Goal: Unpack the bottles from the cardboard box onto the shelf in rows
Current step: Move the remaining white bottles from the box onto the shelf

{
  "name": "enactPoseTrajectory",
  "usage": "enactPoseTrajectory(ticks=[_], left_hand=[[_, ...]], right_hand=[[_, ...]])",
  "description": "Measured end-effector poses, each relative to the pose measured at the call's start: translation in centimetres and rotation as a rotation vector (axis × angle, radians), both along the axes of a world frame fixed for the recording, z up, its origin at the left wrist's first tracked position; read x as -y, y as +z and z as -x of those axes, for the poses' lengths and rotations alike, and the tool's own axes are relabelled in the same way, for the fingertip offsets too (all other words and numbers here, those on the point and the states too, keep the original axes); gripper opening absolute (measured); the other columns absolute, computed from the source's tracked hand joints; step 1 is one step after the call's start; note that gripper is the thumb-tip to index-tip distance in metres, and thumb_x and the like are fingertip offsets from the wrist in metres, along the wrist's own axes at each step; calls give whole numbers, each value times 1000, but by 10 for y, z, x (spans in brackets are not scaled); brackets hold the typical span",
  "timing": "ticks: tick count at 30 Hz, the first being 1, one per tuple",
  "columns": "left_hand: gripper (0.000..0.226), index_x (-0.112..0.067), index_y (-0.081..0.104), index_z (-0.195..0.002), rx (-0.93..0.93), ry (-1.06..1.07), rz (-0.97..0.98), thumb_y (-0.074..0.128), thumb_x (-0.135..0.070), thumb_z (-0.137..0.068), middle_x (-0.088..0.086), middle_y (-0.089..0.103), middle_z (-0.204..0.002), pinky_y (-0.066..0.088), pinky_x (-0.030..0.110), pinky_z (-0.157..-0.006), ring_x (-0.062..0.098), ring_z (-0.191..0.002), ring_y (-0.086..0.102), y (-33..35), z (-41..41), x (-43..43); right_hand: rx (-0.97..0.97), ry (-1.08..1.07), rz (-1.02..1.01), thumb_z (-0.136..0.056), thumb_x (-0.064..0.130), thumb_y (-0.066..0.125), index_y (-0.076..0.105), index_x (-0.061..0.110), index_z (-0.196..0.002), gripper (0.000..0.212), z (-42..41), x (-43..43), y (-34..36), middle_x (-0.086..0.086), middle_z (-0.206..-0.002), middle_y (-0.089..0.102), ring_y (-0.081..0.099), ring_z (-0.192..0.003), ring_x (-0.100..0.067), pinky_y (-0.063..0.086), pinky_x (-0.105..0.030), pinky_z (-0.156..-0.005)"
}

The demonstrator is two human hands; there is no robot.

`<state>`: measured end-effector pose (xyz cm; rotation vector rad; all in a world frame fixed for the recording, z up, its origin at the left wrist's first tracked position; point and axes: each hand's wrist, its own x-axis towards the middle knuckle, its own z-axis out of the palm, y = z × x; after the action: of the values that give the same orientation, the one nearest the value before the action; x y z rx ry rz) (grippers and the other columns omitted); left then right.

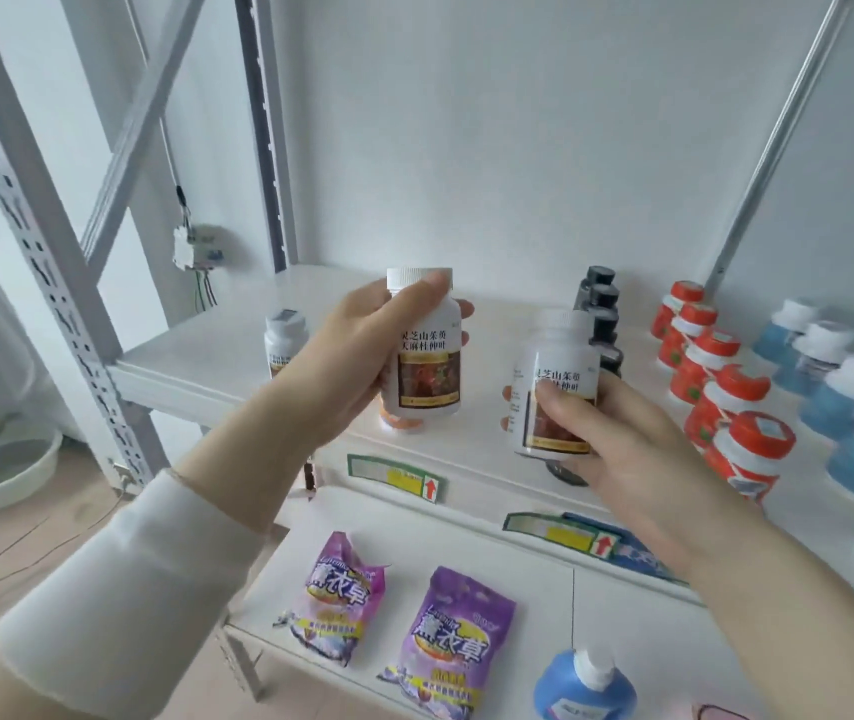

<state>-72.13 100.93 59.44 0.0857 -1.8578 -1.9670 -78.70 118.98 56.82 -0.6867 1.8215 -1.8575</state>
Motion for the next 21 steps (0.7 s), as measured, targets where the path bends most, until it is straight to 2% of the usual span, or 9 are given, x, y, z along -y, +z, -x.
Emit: enactPoseTrajectory(ticks=[4, 7, 12, 15, 18, 21], left_hand=[[18, -20, 57, -96, 11, -21, 54, 48, -33, -89, -8, 72, -87, 58, 25, -71, 6, -75, 70, 25, 35, 57], [19, -19, 57, -99, 5, -45, 93, 47, -33, -92, -7, 71, -93, 58, 24, -74, 7, -81, 69, 43, 68, 110], [20, -19, 59, -99, 35, -140, 178, 47, -34, -92, 0, 65, -104, 50, 27, -90, 11, -95, 63, 52, 138, 203], [25, -17, 58, -105, 114, -176, 288, 50, -36, -92, 4, 60, -109, 44, 32, -98, 15, -99, 59, 46, 183, 255], [39, -9, 55, -121, 182, -178, 354, 55, -35, -91, 5, 61, -110, 45, 31, -97, 14, -98, 60, 30, 228, 293], [31, -11, 57, -117, 220, -208, 363, 58, -27, -91, 5, 63, -104, 49, 25, -88, 13, -93, 62, 7, 267, 318]], right_hand=[[-20, 50, -39, -59, 34, 63, 55, 20, -117, 61, 32, 49, 26, 0, -107, 70, 66, -99, -10, 51, -26, -85], [-41, 45, -65, -62, 31, 65, 54, 16, -119, 60, 59, 95, 46, -4, -110, 68, 67, -96, -12, 56, -25, -78], [-85, -49, -149, -77, 24, 69, 50, 14, -124, 52, 105, 184, 60, -2, -111, 68, 67, -96, -13, 52, -31, -89], [-99, -93, -235, -77, 25, 72, 47, 16, -127, 57, 133, 233, 59, 1, -111, 66, 67, -95, -12, 52, -30, -90], [-110, -120, -333, -75, 27, 74, 42, 19, -129, 64, 160, 271, 48, 1, -111, 65, 65, -98, -14, 48, -34, -97], [-85, -117, -387, -74, 21, 76, 40, 20, -128, 64, 180, 299, 31, -1, -109, 65, 64, -100, -14, 47, -35, -98]])
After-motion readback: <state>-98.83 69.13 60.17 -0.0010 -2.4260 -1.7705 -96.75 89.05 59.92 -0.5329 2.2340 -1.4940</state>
